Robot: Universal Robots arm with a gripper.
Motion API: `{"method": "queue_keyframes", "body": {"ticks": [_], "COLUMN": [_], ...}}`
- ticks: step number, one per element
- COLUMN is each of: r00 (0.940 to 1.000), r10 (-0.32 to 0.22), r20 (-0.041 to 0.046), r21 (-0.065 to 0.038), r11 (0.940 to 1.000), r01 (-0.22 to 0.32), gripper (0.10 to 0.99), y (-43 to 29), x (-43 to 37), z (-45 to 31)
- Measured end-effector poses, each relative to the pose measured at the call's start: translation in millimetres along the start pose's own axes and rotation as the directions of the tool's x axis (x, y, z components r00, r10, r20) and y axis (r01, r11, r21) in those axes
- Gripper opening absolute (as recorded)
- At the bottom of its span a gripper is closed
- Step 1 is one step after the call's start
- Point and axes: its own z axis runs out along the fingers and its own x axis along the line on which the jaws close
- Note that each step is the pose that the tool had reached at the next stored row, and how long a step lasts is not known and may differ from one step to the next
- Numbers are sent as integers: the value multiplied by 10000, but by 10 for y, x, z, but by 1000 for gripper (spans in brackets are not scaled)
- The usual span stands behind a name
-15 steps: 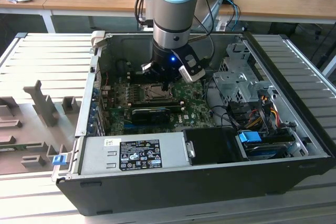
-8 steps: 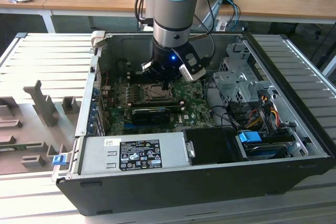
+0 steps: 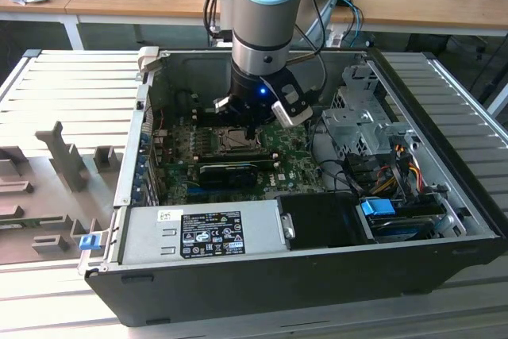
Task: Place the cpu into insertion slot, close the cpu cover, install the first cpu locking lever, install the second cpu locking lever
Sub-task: 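Install the second cpu locking lever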
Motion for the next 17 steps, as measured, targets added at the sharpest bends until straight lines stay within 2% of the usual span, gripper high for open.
{"method": "queue_keyframes", "body": {"ticks": [4,8,17], "r00": [10000,10000,10000], "r10": [-6,-13,-17], "r20": [-46,-52,-52], "r21": [-7,-24,-24], "r11": [10000,10000,10000], "r01": [6,13,16], "gripper": [106,106,106], "y": [-44,-106,-120], "x": [9,52,109], "z": [0,-10,-14]}}
